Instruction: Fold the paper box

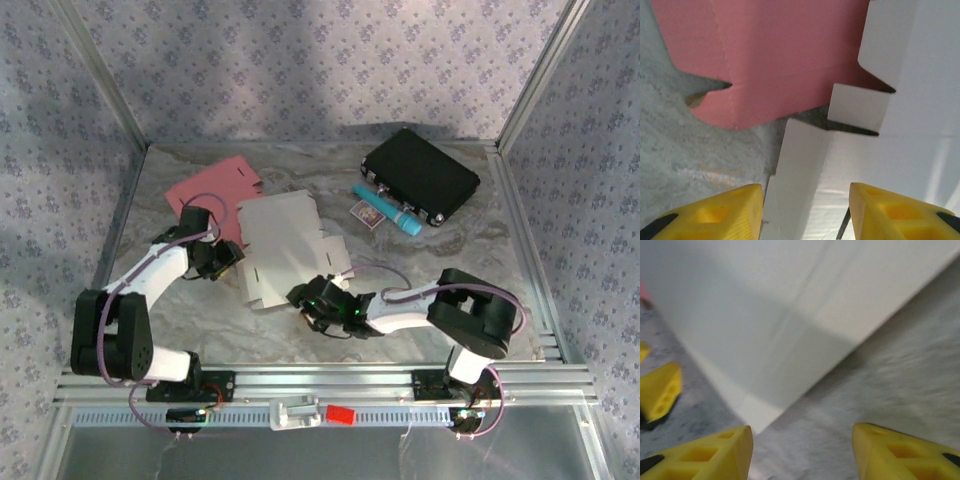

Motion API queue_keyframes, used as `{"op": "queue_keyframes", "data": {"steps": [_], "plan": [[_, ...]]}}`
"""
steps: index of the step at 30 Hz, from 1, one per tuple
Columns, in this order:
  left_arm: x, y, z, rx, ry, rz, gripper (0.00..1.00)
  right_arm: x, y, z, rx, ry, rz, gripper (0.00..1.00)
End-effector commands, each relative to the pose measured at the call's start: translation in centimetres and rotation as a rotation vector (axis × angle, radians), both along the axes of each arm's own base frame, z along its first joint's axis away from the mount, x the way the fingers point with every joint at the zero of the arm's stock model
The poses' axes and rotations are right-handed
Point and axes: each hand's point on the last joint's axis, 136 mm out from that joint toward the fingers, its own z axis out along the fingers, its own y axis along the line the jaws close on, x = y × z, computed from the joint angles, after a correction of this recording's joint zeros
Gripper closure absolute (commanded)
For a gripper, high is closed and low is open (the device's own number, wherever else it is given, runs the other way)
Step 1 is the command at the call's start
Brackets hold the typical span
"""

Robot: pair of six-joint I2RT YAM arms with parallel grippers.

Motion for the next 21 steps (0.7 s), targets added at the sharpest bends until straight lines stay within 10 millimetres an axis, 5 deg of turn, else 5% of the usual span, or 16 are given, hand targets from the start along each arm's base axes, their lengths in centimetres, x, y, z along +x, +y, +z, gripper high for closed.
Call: {"op": "queue_keyframes", "data": {"steps": [1,12,21], "plan": [[2.1,-0.7,1.4,-0.041,-0.070,-0.048,0.52,1.6,1.4,1.2,0.099,-0.026,-0.109,0.44],[2.1,-1.3,-0.2,-0.060,-0.028,-0.094,0.56,3.0,1.2,-1.5,0.154,-0.053,-0.245,0.48],[1.6,-1.6,-1.0,-0.060,0.009,-0.121,0.61,4.5,0.8,-0.9,0.183,-0.151,-0.303,0.71]]}}
